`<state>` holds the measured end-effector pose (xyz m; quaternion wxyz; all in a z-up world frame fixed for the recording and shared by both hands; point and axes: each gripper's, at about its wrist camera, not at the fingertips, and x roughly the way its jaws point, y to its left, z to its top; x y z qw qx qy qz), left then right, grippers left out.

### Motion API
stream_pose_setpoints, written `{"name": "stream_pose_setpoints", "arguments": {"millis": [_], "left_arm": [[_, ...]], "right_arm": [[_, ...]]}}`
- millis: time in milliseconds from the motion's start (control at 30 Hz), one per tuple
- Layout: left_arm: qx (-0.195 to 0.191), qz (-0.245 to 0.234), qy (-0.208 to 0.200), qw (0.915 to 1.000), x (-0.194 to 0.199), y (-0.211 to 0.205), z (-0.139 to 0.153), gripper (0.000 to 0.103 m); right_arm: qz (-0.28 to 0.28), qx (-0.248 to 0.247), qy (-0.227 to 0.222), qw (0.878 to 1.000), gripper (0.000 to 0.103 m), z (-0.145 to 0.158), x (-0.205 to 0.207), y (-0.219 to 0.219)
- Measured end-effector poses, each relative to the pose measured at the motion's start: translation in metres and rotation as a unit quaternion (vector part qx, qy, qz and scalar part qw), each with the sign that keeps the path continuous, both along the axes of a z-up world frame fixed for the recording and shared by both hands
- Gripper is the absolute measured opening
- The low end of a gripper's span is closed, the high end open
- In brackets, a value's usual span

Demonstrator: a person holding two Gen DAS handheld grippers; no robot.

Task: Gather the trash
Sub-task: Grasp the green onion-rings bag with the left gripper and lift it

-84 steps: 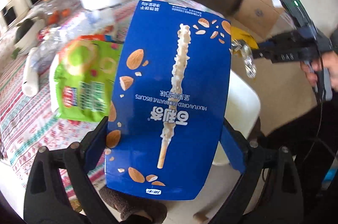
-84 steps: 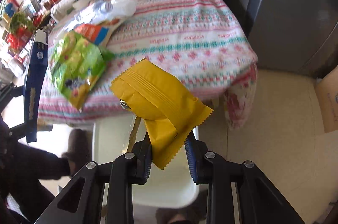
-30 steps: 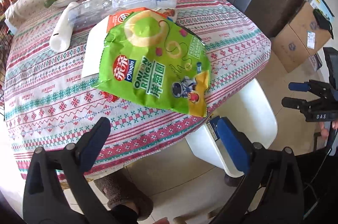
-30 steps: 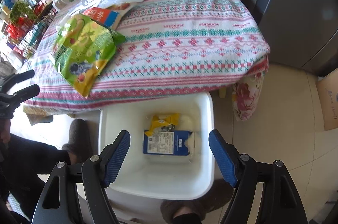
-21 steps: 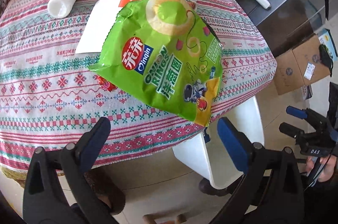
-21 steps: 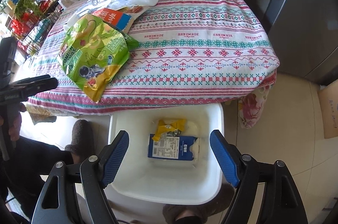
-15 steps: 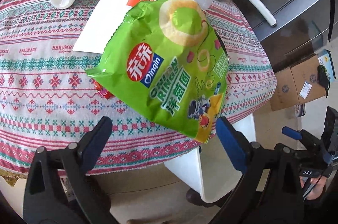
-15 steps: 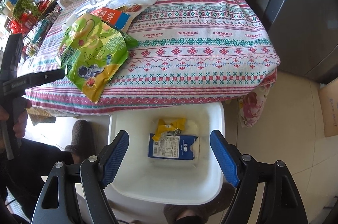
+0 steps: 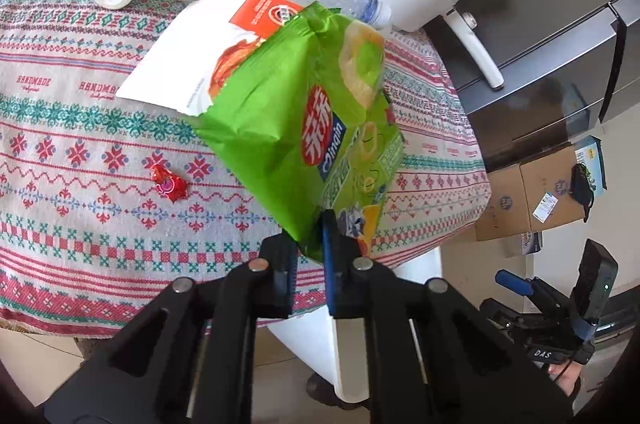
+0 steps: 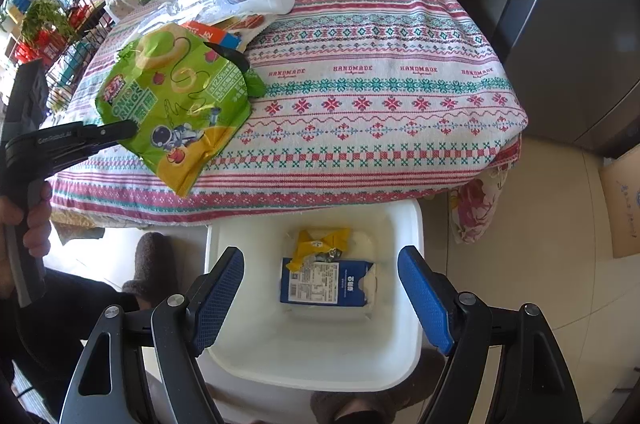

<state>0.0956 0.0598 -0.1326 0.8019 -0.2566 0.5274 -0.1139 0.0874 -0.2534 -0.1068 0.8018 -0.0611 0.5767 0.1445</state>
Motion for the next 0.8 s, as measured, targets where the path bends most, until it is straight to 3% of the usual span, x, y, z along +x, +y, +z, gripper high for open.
{"name": "stream_pose_setpoints", "arguments": {"millis": [233, 367, 500, 667, 800], "left_arm": [[0.022, -0.022, -0.035, 0.9989, -0.018, 0.014, 0.043, 0.004], [0.08, -0.024, -0.055, 0.995, -0.035, 0.033, 0.065, 0.004], [0.102, -0.01, -0.079, 0.9915, -0.047, 0.054, 0.08, 0.003], [0.075, 0.013, -0.097, 0.9924, -0.055, 0.082, 0.091, 0.003], [0.044, 0.003, -0.121, 0.9916, -0.064, 0.091, 0.105, 0.003]], "right_arm": [[-0.005, 0.004, -0.019, 1.0, 0.081, 0.01, 0.01, 0.013], [-0.004, 0.006, -0.029, 1.0, 0.081, 0.015, 0.017, 0.027], [0.004, 0.004, -0.041, 0.999, 0.081, 0.018, 0.028, 0.049], [0.025, -0.007, -0.053, 0.998, 0.081, 0.015, 0.04, 0.089], [0.049, -0.012, -0.051, 0.997, 0.081, 0.007, 0.049, 0.124]]}}
